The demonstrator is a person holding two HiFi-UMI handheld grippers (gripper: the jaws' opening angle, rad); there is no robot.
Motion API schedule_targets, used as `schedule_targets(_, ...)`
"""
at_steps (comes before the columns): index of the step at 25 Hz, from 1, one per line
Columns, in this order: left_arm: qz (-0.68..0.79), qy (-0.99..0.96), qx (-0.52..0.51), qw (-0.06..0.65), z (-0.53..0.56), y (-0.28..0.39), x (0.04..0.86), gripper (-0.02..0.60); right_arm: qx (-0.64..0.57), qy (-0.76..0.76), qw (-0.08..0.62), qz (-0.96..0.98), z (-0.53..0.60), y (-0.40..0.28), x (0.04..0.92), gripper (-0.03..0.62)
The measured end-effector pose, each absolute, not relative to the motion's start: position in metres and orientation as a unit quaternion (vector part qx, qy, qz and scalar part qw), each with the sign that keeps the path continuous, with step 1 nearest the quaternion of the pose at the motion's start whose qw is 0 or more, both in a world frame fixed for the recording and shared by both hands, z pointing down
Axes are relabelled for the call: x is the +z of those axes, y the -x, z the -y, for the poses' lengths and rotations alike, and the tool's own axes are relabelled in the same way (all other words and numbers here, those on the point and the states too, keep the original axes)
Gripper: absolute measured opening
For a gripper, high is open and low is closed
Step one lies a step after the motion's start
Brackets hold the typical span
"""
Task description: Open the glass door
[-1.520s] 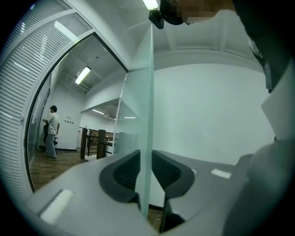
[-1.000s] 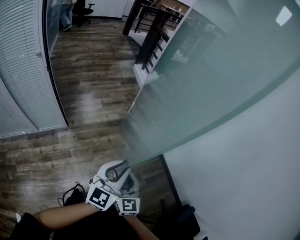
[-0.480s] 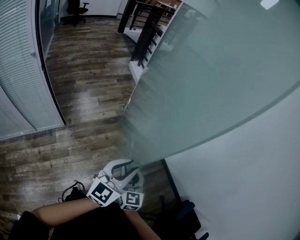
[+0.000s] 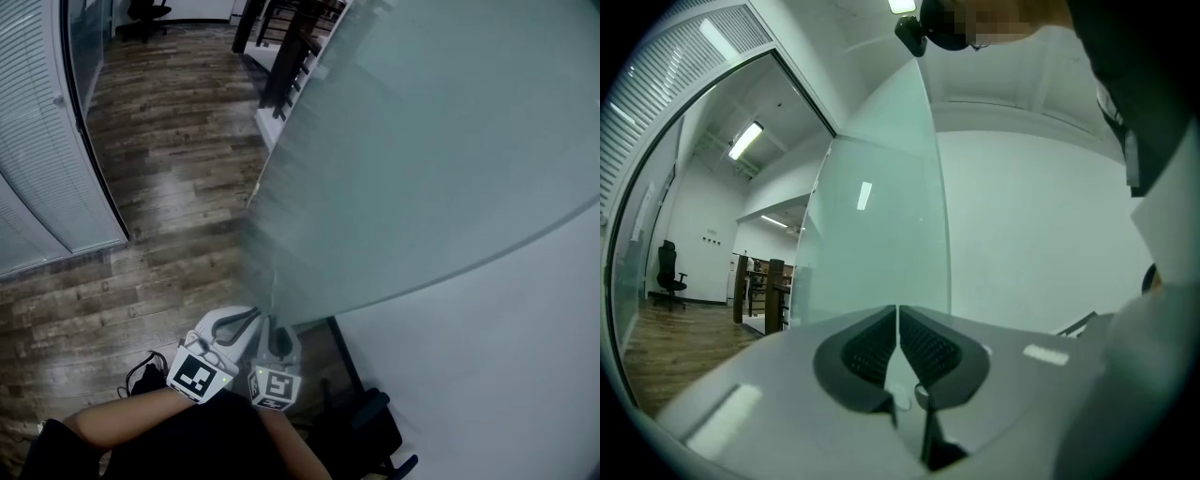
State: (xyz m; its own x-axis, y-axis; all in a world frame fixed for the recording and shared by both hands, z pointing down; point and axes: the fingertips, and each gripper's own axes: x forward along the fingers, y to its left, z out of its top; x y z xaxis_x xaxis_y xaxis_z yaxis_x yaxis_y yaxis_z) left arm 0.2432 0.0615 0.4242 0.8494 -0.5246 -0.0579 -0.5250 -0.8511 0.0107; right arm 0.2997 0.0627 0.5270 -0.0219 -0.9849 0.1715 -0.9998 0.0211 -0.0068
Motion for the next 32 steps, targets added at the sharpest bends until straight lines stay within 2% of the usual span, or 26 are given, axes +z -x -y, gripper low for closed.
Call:
schedule_targets(12, -0.259, 0.965, 0.031, -0.002, -0.075, -0.268, 0.435, 0.0, 0.064, -0.692, 0.05, 0.717, -0.069, -0.338, 0.534, 0.061)
schedule_targets(32, -0.264, 0.964, 0.03, -0.015, -0.112, -0.333, 0.449, 0.0, 0.048, -0.715, 0.045, 0.696, -0.074, -0.439, 0.535, 0.048)
